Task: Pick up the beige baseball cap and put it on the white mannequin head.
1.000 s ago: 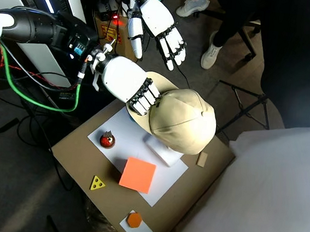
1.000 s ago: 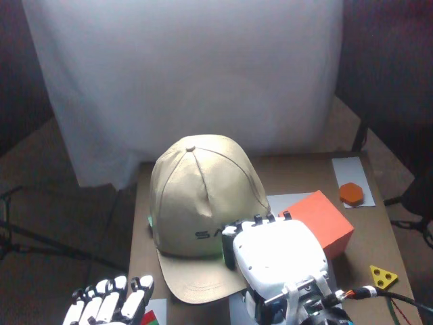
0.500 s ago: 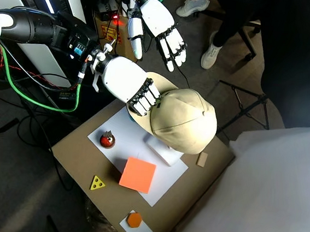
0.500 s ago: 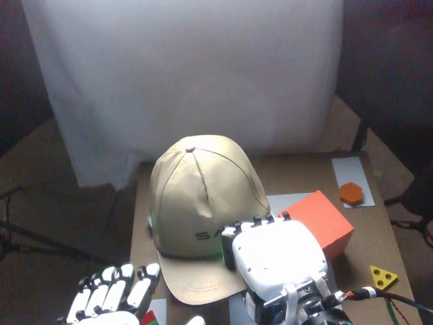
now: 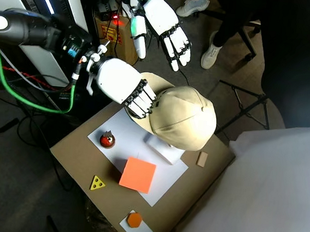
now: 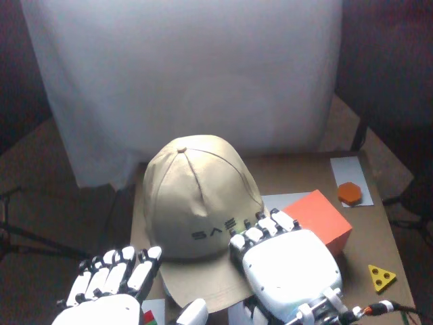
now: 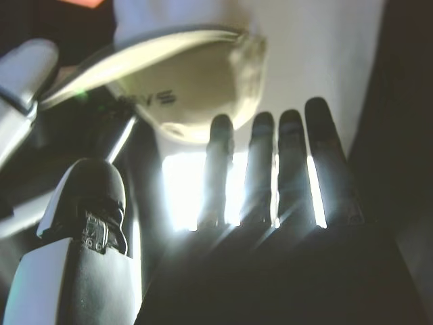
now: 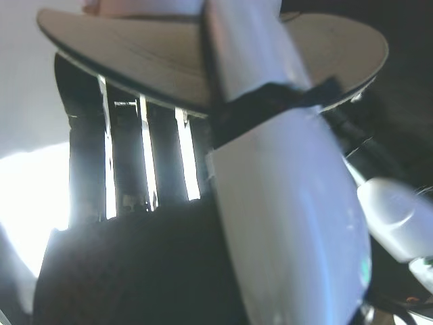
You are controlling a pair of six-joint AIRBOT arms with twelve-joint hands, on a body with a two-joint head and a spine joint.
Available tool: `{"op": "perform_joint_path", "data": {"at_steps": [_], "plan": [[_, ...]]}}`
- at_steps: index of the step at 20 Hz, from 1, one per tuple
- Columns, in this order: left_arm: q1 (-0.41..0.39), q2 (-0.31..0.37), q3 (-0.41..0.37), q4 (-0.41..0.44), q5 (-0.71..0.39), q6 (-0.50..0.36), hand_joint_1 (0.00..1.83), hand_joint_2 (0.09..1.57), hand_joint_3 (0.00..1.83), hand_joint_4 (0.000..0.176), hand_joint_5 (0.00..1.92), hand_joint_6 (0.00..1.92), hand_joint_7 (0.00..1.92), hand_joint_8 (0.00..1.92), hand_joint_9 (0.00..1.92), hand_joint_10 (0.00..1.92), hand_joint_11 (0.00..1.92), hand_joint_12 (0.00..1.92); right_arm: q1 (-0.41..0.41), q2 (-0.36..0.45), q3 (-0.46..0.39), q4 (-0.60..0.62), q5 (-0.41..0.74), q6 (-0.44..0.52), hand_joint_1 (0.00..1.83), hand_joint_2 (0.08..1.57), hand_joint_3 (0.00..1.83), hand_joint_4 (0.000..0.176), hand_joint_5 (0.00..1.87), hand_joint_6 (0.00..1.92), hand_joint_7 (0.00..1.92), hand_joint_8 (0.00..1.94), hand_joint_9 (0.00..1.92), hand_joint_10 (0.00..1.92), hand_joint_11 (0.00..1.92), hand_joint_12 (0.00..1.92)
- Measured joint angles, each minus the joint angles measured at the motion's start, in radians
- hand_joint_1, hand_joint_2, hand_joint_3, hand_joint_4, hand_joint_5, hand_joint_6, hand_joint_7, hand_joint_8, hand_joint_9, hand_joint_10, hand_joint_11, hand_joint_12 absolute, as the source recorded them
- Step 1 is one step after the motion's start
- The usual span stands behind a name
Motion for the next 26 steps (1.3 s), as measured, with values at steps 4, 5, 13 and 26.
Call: {"op": "perform_joint_path", "data": {"at_steps": [4,5,13,26], "plan": [[-0.014,0.014,-0.015,-0.003,-0.001,-0.003,0.00,1.17,0.00,0.120,0.17,0.00,0.10,0.00,0.06,0.00,0.00,0.44,-0.016,0.006,-0.006,0.015,-0.039,-0.022,0.90,1.04,0.00,0.000,0.46,0.00,0.44,0.00,0.33,0.04,0.00,1.18],[-0.028,0.021,-0.031,-0.023,-0.003,0.002,0.00,1.17,0.00,0.120,0.17,0.00,0.10,0.00,0.06,0.00,0.00,0.44,-0.026,0.014,-0.017,0.018,-0.043,-0.032,0.85,1.01,0.00,0.000,0.41,0.00,0.41,0.00,0.30,0.02,0.00,1.13],[-0.073,0.068,-0.140,-0.110,-0.006,0.065,0.00,1.17,0.00,0.120,0.17,0.00,0.10,0.00,0.07,0.00,0.00,0.43,-0.039,0.093,-0.120,0.080,-0.113,-0.112,0.60,0.91,0.00,0.134,0.08,0.00,0.01,0.00,0.00,0.00,0.00,0.28],[-0.238,0.084,-0.227,-0.151,-0.017,0.269,0.00,1.18,0.00,0.112,0.21,0.00,0.21,0.00,0.18,0.01,0.00,0.64,0.277,0.710,-0.373,0.285,-0.694,-0.104,0.58,0.94,0.00,0.078,0.33,0.04,0.40,0.08,0.34,0.13,0.03,1.20]]}}
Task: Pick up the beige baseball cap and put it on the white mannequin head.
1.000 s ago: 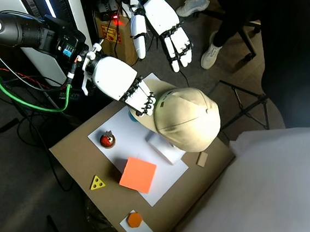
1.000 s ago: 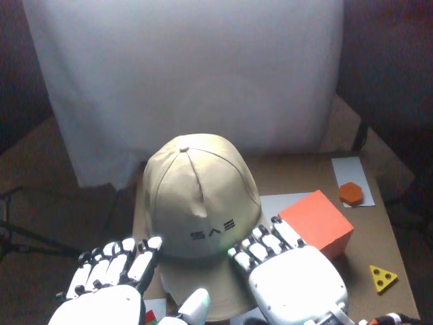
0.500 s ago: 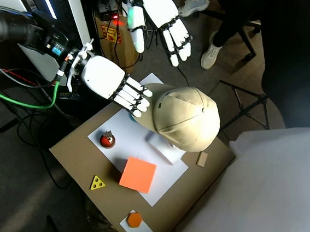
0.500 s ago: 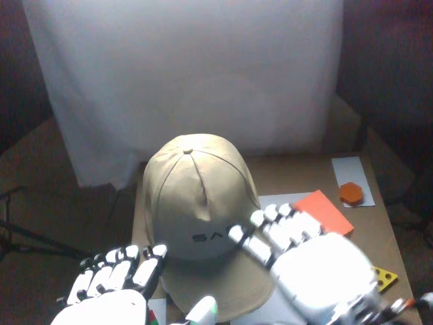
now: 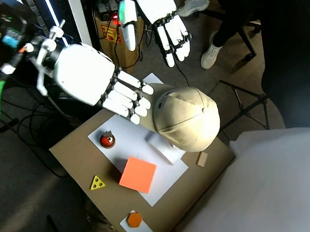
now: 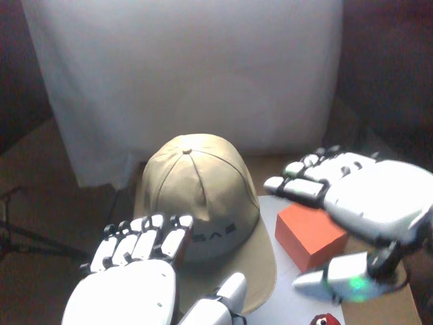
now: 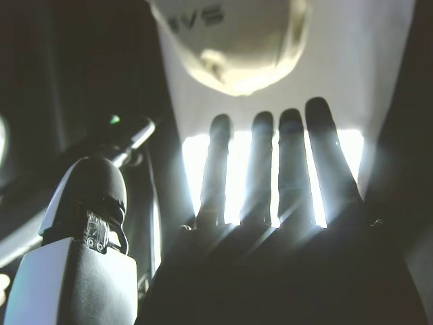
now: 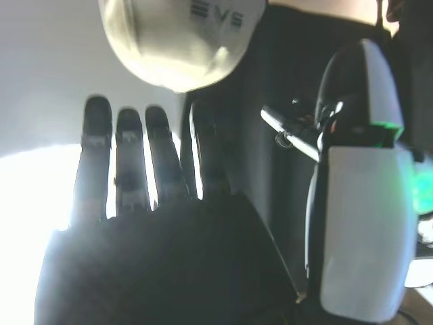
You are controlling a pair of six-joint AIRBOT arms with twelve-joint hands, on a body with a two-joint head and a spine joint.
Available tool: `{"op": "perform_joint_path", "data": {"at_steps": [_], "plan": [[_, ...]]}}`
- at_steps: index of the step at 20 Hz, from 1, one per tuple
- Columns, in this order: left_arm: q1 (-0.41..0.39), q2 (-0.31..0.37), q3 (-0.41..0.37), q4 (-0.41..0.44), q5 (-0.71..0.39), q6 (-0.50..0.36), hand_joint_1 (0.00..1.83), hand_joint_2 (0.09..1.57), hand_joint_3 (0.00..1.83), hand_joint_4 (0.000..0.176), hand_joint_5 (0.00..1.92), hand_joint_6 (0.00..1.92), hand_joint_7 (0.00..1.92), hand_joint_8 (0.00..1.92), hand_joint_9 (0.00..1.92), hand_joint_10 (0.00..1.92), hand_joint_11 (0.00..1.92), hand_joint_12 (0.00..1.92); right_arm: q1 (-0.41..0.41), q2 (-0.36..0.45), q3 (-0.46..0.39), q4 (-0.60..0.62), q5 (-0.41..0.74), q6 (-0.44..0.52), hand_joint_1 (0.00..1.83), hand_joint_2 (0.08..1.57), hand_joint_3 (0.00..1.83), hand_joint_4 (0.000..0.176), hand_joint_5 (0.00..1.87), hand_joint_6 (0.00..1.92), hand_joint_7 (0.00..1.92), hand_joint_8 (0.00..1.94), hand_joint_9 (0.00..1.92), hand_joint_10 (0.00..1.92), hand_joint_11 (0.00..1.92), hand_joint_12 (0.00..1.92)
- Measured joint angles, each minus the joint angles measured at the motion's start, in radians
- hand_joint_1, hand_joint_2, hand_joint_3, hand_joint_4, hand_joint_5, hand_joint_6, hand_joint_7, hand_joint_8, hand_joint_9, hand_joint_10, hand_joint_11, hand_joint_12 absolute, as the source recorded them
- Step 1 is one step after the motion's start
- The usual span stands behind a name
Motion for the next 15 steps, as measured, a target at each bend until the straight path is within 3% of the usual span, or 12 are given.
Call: {"op": "perform_joint_path", "data": {"at_steps": [1,2,3,4,5,6,7,9,11,12,13,15], "plan": [[-0.008,0.000,-0.005,-0.003,-0.003,0.001,0.00,1.19,0.00,0.092,0.28,0.00,0.34,0.00,0.29,0.01,0.03,0.80,0.020,0.022,-0.008,0.037,-0.026,-0.030,0.62,0.96,0.00,0.037,0.53,0.04,0.58,0.24,0.38,0.80,0.23,1.53],[-0.012,0.000,-0.008,-0.002,-0.004,0.001,0.03,1.19,0.00,0.076,0.35,0.00,0.43,0.00,0.36,0.01,0.06,0.87,0.026,0.039,-0.026,0.051,-0.035,-0.047,0.65,0.96,0.00,0.013,0.63,0.05,0.59,0.49,0.37,1.21,0.33,1.69],[-0.020,0.000,-0.010,-0.001,-0.004,0.010,0.12,1.19,0.00,0.027,0.60,0.04,0.69,0.04,0.62,0.06,0.28,0.90,0.028,0.063,-0.060,0.058,-0.045,-0.075,0.71,0.98,0.00,0.000,0.79,0.30,0.65,0.86,0.53,1.52,0.55,1.87],[-0.029,0.000,-0.015,-0.001,-0.008,0.013,0.26,1.18,0.00,0.000,0.85,0.12,0.92,0.13,0.90,0.18,0.51,1.00,0.028,0.076,-0.089,0.061,-0.051,-0.096,0.76,1.00,0.00,0.000,0.78,0.85,0.75,1.12,0.70,1.68,0.80,1.91],[-0.039,0.000,-0.018,-0.006,-0.008,0.013,0.37,1.17,0.00,0.000,0.81,0.64,0.83,0.87,0.82,1.06,0.67,1.28,0.028,0.086,-0.105,0.060,-0.051,-0.114,0.79,1.03,0.01,0.000,0.74,1.33,0.78,1.46,0.79,1.87,0.97,1.92],[-0.051,0.000,-0.020,-0.008,-0.005,0.020,0.47,1.16,0.00,0.000,0.64,1.33,0.72,1.51,0.77,1.70,0.77,1.63,0.027,0.102,-0.122,0.061,-0.037,-0.128,0.82,1.06,0.01,0.000,0.73,1.69,0.79,1.78,0.91,1.91,1.12,1.92],[-0.059,0.000,-0.020,-0.014,-0.005,0.033,0.62,1.15,0.00,0.000,0.59,1.80,0.73,1.84,0.84,1.88,0.91,1.86,0.027,0.106,-0.124,0.069,-0.022,-0.129,0.87,1.07,0.01,0.000,0.81,1.87,0.87,1.91,1.07,1.92,1.36,1.92],[-0.075,0.002,-0.020,-0.014,-0.008,0.051,0.86,1.11,0.00,0.000,0.84,1.92,0.93,1.92,1.01,1.92,1.13,1.92,0.020,0.098,-0.110,0.114,0.030,-0.134,0.93,1.09,0.01,0.000,1.10,1.92,1.16,1.94,1.40,1.92,1.78,1.92],[-0.077,0.002,-0.020,-0.010,-0.010,0.049,0.94,1.10,0.00,0.000,1.17,1.92,1.22,1.92,1.26,1.92,1.33,1.92,0.020,0.066,-0.090,0.182,0.045,-0.139,0.84,1.23,0.02,0.000,1.34,1.92,1.49,1.94,1.73,1.92,1.92,1.92],[-0.077,0.002,-0.020,-0.021,-0.009,0.045,0.93,1.12,0.00,0.000,1.24,1.92,1.31,1.92,1.35,1.92,1.41,1.92,0.025,0.054,-0.085,0.216,0.043,-0.143,0.79,1.31,0.00,0.135,1.41,1.92,1.56,1.94,1.79,1.92,1.92,1.92],[-0.077,0.002,-0.020,-0.032,-0.010,0.034,0.90,1.14,0.01,0.000,1.27,1.92,1.35,1.92,1.40,1.92,1.49,1.92,0.031,0.049,-0.082,0.243,0.037,-0.145,0.75,1.36,0.02,0.168,1.44,1.92,1.62,1.94,1.80,1.92,1.92,1.92],[-0.077,0.006,-0.024,-0.035,-0.011,0.023,0.89,1.15,0.01,0.000,1.28,1.92,1.36,1.92,1.42,1.92,1.51,1.92,0.036,0.049,-0.080,0.242,0.043,-0.146,0.74,1.38,0.02,0.174,1.45,1.92,1.65,1.94,1.81,1.92,1.92,1.92]]}}
